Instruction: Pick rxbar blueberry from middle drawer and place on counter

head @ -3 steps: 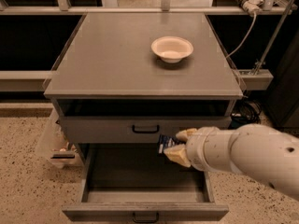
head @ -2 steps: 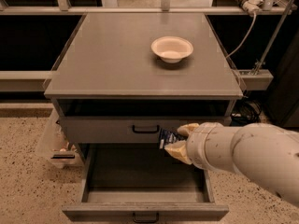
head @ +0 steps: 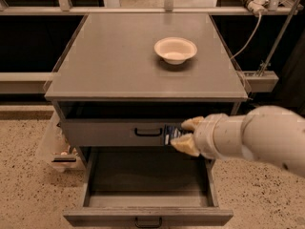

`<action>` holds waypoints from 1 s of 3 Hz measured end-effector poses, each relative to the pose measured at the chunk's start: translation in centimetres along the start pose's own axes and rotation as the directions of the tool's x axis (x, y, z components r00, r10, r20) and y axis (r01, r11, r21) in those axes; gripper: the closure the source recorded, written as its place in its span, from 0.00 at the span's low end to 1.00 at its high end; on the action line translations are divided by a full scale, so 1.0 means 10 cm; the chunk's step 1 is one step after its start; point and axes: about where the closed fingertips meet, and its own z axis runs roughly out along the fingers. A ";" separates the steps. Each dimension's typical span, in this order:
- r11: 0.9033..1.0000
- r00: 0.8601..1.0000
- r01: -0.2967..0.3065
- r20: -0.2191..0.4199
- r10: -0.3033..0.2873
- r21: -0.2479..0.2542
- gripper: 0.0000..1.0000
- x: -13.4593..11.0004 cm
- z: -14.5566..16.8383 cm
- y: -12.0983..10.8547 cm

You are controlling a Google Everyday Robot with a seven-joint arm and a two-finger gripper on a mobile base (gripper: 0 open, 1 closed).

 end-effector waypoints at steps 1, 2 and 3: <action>0.995 0.995 0.096 0.027 -0.096 0.007 1.00 -0.32 -0.05 -0.57; 0.982 0.981 0.184 0.048 -0.186 0.052 1.00 -0.72 -0.20 -1.07; 0.966 0.967 0.235 0.075 -0.243 0.106 1.00 -1.01 -0.35 -1.47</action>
Offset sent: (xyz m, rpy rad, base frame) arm 0.1574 -0.0361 0.1745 -0.1417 -0.2834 0.1602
